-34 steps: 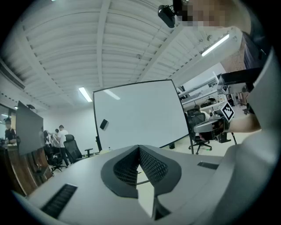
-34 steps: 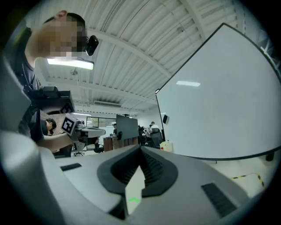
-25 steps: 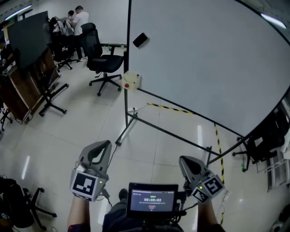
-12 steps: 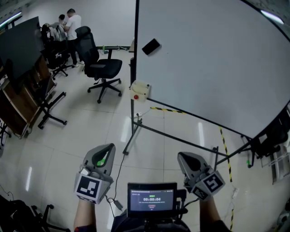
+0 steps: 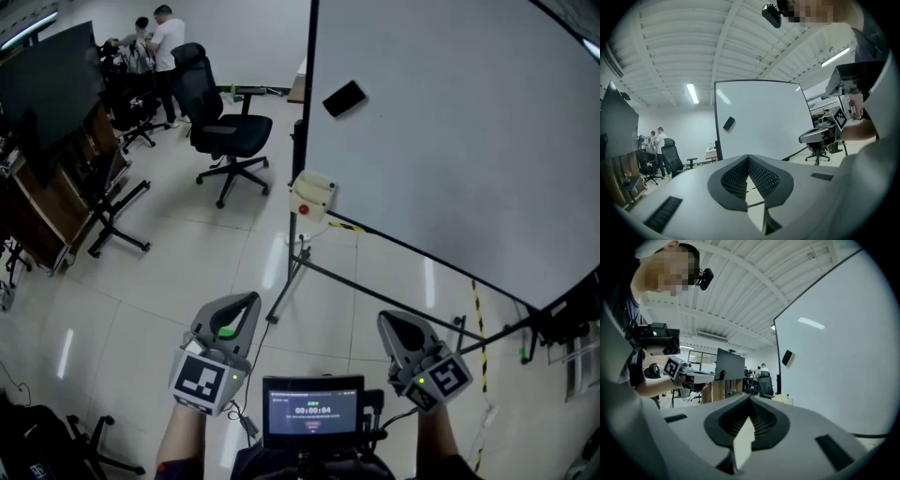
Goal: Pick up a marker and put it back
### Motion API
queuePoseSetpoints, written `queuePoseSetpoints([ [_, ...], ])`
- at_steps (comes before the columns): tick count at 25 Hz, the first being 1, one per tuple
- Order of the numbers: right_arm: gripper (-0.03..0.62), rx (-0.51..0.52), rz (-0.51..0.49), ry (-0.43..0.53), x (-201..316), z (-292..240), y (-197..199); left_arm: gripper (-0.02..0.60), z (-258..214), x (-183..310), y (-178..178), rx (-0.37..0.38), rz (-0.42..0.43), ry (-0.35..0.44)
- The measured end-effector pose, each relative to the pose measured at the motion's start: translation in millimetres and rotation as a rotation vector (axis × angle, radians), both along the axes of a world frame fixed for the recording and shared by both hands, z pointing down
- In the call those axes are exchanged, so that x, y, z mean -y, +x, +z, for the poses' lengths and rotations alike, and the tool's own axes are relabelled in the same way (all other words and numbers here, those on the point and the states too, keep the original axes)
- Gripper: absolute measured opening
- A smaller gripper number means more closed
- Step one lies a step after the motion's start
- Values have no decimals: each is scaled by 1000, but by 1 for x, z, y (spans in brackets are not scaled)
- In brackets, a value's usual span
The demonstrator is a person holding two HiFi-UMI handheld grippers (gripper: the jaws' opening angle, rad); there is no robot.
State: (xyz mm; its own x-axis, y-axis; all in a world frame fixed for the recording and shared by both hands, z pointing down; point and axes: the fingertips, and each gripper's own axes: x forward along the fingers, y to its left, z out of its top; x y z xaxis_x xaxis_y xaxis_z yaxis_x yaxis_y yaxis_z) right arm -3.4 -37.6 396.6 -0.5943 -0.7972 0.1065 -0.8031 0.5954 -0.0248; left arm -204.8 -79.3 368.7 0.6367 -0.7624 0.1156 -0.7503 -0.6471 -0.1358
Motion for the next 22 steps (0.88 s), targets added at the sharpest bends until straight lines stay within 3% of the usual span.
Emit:
queuePoseSetpoints([
  [8,15,48,-9,-30,64,12,31,0,-1,62,33,-28,-9,-29],
  [16,15,86,-102,-65,132,18,59,0,-1,124,70,-23,-60,-36],
  [18,15,139,-159,-80,146,18,61,0,-1,138,75,-3,-81,-35],
  [20,15,255,-224,-106,158,14,64,0,-2,149,79,11,-98,-34],
  [22,15,318,-234,-124,175,11,67,0,-3,159,81,15,-110,-31],
])
